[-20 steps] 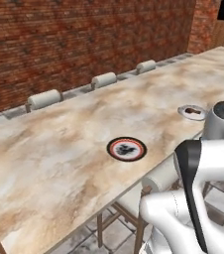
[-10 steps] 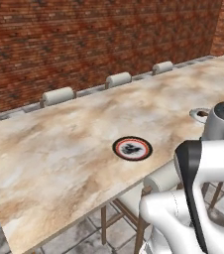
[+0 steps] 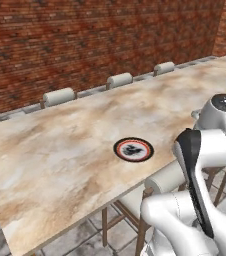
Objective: Take the chicken drumsticks from the pan and place one on each plate on the dining counter.
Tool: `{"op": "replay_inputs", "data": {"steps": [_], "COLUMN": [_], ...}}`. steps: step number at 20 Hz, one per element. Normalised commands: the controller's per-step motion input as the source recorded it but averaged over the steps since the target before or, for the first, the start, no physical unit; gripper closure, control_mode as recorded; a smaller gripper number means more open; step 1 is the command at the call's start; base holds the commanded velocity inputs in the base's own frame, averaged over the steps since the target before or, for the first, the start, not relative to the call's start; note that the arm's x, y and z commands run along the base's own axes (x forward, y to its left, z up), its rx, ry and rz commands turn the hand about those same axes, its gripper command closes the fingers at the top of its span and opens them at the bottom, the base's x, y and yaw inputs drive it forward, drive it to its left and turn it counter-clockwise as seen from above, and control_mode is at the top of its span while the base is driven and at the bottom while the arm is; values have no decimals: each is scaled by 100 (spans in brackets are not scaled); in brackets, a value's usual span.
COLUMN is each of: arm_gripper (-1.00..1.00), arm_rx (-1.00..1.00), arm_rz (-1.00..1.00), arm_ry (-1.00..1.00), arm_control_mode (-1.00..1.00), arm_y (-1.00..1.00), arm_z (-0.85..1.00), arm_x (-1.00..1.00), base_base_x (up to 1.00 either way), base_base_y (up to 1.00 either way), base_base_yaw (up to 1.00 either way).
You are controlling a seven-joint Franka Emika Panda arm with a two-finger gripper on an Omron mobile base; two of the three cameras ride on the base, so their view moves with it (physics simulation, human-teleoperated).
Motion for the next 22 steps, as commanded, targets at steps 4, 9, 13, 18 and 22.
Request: {"op": "replay_inputs", "data": {"steps": [4, 9, 13, 18, 22], "arm_gripper": [100, 100, 100, 100, 100], "arm_rx": [-1, 0, 0, 0, -3], "arm_rz": [5, 3, 13, 19, 15], "arm_ry": [17, 23, 15, 6, 7], "arm_control_mode": [-100, -100, -100, -100, -100], "arm_y": [39, 46, 7, 3, 18], "arm_z": [7, 3, -41, -84, -100], "arm_x": [82, 89, 82, 79, 79], "base_base_x": [0, 0, 0, 0, 0], "base_base_y": [0, 0, 0, 0, 0], "base_base_yaw": [0, 0, 0, 0, 0]}}
